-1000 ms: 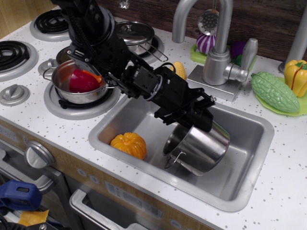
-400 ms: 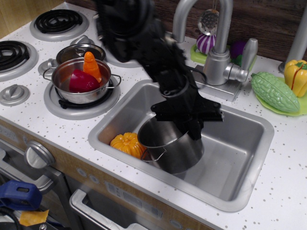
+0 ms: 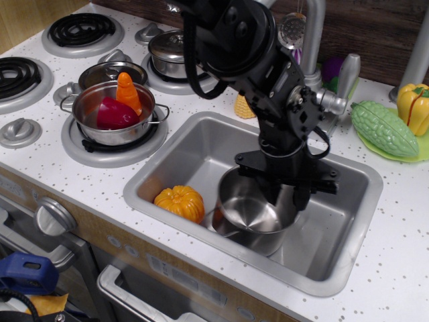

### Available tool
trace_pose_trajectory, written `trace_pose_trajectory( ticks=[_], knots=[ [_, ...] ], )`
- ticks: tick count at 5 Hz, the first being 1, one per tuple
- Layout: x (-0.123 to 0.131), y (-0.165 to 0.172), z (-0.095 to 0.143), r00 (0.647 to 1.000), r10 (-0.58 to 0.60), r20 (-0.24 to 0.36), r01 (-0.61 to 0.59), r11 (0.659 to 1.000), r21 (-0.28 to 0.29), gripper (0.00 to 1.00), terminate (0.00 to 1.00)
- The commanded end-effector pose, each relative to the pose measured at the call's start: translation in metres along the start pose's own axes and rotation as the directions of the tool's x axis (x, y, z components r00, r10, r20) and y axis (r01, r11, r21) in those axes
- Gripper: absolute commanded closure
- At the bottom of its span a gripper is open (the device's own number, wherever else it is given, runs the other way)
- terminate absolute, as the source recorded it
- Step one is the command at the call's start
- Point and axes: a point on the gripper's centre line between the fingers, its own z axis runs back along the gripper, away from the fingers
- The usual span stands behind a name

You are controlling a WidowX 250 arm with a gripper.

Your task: Flip pot upright in sink

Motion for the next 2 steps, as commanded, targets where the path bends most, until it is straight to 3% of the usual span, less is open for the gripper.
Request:
trace_pose_trajectory(
  ticks=[1, 2],
  knots=[
    [0.0125, -0.0039, 0.0139, 0.998, 0.004, 0.056, -0.003, 1.000, -0.022, 0.00, 0.00],
    [0.0125, -0.0039, 0.0139, 0.998, 0.004, 0.056, -0.003, 1.000, -0.022, 0.00, 1.00]
  ],
)
